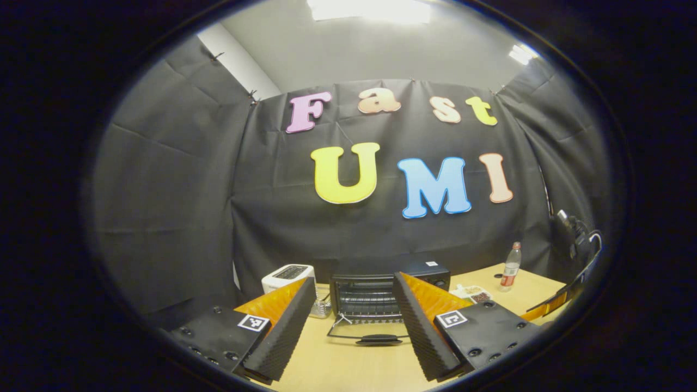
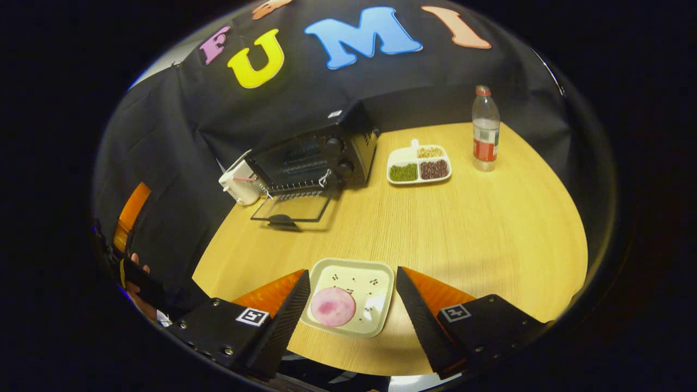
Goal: Open the electric oven with the left hand, put the food in, and close the electric oven.
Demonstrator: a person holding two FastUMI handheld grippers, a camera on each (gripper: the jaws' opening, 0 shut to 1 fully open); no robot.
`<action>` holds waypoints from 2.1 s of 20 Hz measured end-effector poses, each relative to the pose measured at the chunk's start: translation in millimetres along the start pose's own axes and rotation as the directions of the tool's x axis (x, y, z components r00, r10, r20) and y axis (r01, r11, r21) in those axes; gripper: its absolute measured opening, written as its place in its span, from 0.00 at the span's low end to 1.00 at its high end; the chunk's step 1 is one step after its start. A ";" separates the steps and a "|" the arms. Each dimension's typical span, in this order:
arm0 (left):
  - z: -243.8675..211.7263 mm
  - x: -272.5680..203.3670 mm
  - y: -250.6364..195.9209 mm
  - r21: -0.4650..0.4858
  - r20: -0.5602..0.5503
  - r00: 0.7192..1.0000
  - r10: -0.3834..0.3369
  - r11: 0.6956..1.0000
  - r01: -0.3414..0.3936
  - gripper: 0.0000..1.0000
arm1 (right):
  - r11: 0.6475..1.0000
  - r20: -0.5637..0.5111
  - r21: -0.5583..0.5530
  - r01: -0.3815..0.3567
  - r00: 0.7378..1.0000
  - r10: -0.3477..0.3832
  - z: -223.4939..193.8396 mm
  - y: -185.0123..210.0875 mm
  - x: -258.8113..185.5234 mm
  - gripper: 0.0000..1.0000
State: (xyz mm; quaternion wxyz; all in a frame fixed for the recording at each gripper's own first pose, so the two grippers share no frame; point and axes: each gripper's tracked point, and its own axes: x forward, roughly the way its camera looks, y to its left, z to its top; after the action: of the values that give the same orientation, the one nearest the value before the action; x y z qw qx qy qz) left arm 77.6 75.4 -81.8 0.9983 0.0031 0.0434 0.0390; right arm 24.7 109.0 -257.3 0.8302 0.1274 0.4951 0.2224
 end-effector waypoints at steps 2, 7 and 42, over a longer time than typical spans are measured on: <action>-1.1 -3.0 8.3 0.000 -0.001 1.000 0.017 1.000 -0.017 1.00 | 0.999 -0.096 0.040 0.000 0.995 0.004 -13.9 -6.3 15.4 0.99; -7.7 -6.8 26.7 0.005 -0.018 0.999 0.050 0.999 -0.049 1.00 | 0.990 -0.283 0.141 0.017 0.959 0.024 -40.8 -27.0 46.2 0.98; -19.5 13.6 64.2 -0.038 -0.033 0.998 0.046 0.998 -0.048 1.00 | 0.864 -0.217 0.502 -0.029 0.963 0.159 -11.6 27.3 65.2 0.00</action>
State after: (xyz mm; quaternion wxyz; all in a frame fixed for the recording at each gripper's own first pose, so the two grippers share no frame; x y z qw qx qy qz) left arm 84.4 140.5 -101.8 0.9962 -0.0156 0.0585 0.0633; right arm 34.6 164.9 -301.0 0.6886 0.3305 0.6293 0.1430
